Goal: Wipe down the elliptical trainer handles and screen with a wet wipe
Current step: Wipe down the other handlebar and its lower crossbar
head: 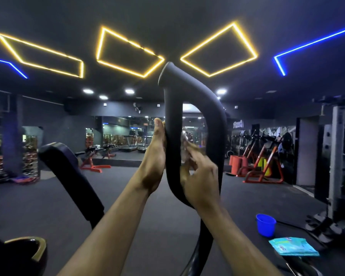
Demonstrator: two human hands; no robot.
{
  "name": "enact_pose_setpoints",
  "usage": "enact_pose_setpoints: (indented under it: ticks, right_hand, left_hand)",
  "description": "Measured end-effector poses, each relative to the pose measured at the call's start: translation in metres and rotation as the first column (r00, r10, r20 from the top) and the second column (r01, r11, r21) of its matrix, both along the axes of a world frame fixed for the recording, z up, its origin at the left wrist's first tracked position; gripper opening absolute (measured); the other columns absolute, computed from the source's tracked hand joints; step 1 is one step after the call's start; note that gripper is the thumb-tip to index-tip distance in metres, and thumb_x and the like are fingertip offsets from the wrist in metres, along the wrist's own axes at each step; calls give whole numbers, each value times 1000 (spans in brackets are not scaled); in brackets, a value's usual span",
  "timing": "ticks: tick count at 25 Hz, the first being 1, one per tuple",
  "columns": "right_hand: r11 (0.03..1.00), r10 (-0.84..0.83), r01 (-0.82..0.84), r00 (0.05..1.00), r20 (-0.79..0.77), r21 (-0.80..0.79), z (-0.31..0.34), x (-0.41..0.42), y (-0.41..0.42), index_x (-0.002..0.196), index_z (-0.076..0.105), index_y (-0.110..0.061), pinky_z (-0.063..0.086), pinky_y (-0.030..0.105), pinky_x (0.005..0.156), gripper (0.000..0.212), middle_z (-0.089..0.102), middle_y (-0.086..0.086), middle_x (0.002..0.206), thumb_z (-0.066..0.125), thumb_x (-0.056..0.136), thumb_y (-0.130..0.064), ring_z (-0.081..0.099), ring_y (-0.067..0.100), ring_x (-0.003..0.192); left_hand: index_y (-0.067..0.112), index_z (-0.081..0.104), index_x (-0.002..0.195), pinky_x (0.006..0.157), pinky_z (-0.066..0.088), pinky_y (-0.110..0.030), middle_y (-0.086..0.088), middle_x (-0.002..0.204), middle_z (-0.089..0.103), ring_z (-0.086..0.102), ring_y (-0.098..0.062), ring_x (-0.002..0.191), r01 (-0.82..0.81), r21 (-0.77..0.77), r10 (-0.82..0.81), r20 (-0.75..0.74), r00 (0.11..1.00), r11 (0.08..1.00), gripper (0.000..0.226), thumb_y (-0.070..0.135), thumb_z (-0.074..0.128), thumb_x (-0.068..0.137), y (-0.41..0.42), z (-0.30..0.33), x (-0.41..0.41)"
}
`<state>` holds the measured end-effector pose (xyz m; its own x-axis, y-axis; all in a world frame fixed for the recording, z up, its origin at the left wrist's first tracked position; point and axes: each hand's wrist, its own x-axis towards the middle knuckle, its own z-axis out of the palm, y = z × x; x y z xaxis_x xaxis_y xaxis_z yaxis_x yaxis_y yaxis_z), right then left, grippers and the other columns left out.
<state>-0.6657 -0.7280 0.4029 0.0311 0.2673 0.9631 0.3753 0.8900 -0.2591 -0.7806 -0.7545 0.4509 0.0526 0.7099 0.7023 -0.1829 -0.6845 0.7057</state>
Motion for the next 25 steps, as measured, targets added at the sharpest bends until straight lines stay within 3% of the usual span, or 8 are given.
enact_pose_setpoints:
  ticks: [3, 6, 9, 14, 16, 18, 23, 25]
  right_hand:
    - [995, -60, 59, 998, 16, 85, -11, 3, -3, 137, 61, -10, 52, 28, 104, 42, 61, -12, 131, 55, 99, 6, 55, -5, 124]
    - [986, -43, 70, 983, -176, 149, 41, -10, -7, 129, 68, -9, 53, 21, 98, 30, 71, -4, 122, 58, 101, -2, 65, 3, 111]
    - [988, 52, -9, 960, -276, 154, 76, -22, -11, 122, 71, -6, 58, 31, 94, 28, 75, 3, 113, 58, 99, 1, 70, 11, 103]
    - [992, -77, 84, 995, -71, 99, 49, -2, -8, 108, 74, -16, 58, 34, 82, 19, 69, -10, 94, 59, 101, -7, 67, 10, 87]
    - [992, -119, 121, 991, 54, -43, 28, 5, -1, 98, 69, -19, 59, 43, 77, 15, 69, -7, 94, 56, 103, -14, 68, 17, 87]
    - [977, -113, 136, 983, 144, -162, 12, 8, 0, 96, 67, -17, 59, 46, 77, 15, 70, -1, 97, 53, 103, -16, 68, 21, 89]
    - [994, -100, 101, 995, 21, -30, 48, 4, -22, 106, 71, -16, 53, 29, 90, 16, 66, -3, 97, 57, 101, -9, 64, 12, 93]
    - [983, -165, 172, 981, 105, -63, 56, 3, -26, 106, 70, -16, 49, 24, 86, 17, 64, -2, 99, 56, 101, -10, 60, 11, 92]
  left_hand:
    - [32, 77, 95, 109, 47, -50, -11, 100, 69, 65, -22, 100, -9, -9, 9, 26, 1000, 1000, 73, 64, 13, 106, 4, 0, 2]
    - [28, 73, 124, 116, 43, -39, -5, 133, 71, 62, -15, 131, 68, 22, -69, 50, 996, 997, 70, 55, 10, 110, 4, 0, 4]
    - [21, 55, 146, 107, 49, -26, 0, 141, 67, 58, -11, 136, 52, 49, -54, 34, 998, 997, 66, 51, 8, 111, 2, 1, 4]
    - [24, 65, 129, 113, 45, -32, 0, 129, 73, 63, -12, 129, 13, 41, -12, -4, 1000, 999, 67, 55, 9, 109, 3, 0, 3]
    - [13, 67, 116, 100, 51, -31, -8, 103, 71, 68, -20, 104, -19, 17, 20, -26, 999, 1000, 74, 63, 14, 104, 1, 1, 3]
    - [3, 61, 121, 93, 48, -37, -13, 95, 57, 56, -27, 90, -36, 6, 36, -36, 999, 999, 81, 68, 17, 100, 1, 0, 2]
    - [22, 66, 119, 99, 54, -30, -2, 113, 75, 68, -15, 116, -36, -8, 36, -42, 998, 999, 66, 54, 9, 110, -1, -2, 3]
    - [17, 65, 120, 96, 55, -31, -5, 112, 75, 69, -18, 115, -39, -2, 39, -45, 998, 999, 69, 54, 7, 110, -2, -1, 3]
